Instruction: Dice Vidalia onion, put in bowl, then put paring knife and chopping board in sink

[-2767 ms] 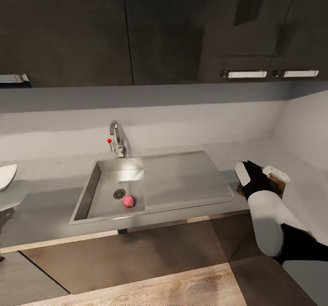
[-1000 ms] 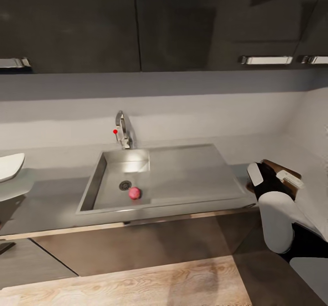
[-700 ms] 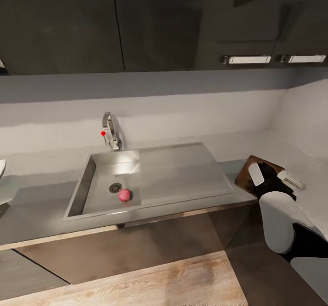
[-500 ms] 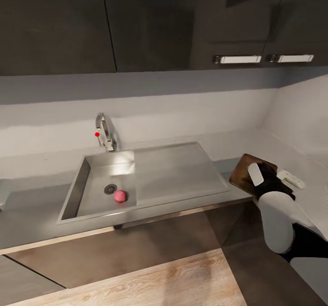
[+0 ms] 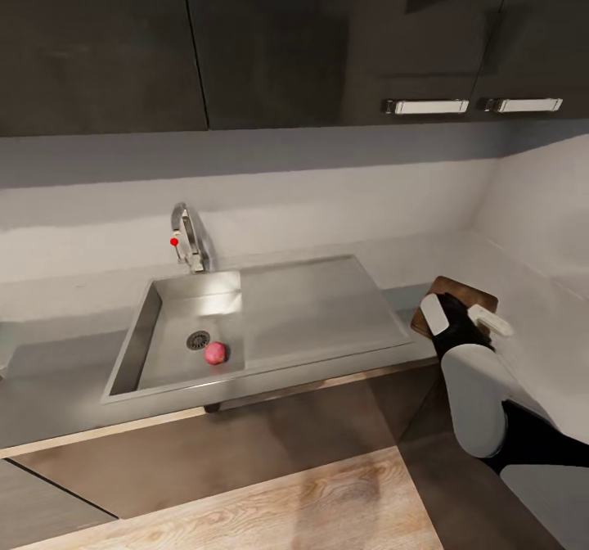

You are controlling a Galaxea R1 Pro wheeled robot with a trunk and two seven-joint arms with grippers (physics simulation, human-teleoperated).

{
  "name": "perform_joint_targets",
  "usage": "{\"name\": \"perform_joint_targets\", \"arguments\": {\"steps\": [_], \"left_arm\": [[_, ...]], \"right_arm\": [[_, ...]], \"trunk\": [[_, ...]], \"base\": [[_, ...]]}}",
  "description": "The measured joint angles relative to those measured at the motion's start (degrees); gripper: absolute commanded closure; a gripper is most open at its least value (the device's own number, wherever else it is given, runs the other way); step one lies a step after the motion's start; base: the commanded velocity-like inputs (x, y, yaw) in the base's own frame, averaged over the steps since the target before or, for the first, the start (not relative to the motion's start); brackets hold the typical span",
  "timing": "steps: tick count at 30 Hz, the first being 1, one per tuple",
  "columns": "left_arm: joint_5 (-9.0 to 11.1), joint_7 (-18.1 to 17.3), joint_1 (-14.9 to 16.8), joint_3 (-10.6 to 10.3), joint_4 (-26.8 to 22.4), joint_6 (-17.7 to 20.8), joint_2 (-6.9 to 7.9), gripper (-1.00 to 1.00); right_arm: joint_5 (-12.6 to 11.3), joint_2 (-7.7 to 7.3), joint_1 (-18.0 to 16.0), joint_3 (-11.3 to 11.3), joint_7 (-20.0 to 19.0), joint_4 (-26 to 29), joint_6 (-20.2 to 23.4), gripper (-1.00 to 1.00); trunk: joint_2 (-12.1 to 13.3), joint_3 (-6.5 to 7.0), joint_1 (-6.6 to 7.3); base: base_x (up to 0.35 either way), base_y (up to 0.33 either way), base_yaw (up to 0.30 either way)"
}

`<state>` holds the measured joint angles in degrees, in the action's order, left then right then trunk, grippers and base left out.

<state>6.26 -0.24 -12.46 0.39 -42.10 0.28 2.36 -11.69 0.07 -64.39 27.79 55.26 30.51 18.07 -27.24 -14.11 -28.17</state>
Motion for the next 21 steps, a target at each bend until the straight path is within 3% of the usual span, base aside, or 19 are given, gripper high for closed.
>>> {"name": "perform_joint_targets", "arguments": {"steps": [21], "left_arm": [[0.00,0.00,0.00,0.00,0.41,-0.04,0.00,-1.00]], "right_arm": [[0.06,-0.32,0.00,0.20,-0.21,0.69,0.04,-1.00]], "trunk": [[0.00,0.00,0.00]], "base": [[0.020,-0.013,0.000]]}}
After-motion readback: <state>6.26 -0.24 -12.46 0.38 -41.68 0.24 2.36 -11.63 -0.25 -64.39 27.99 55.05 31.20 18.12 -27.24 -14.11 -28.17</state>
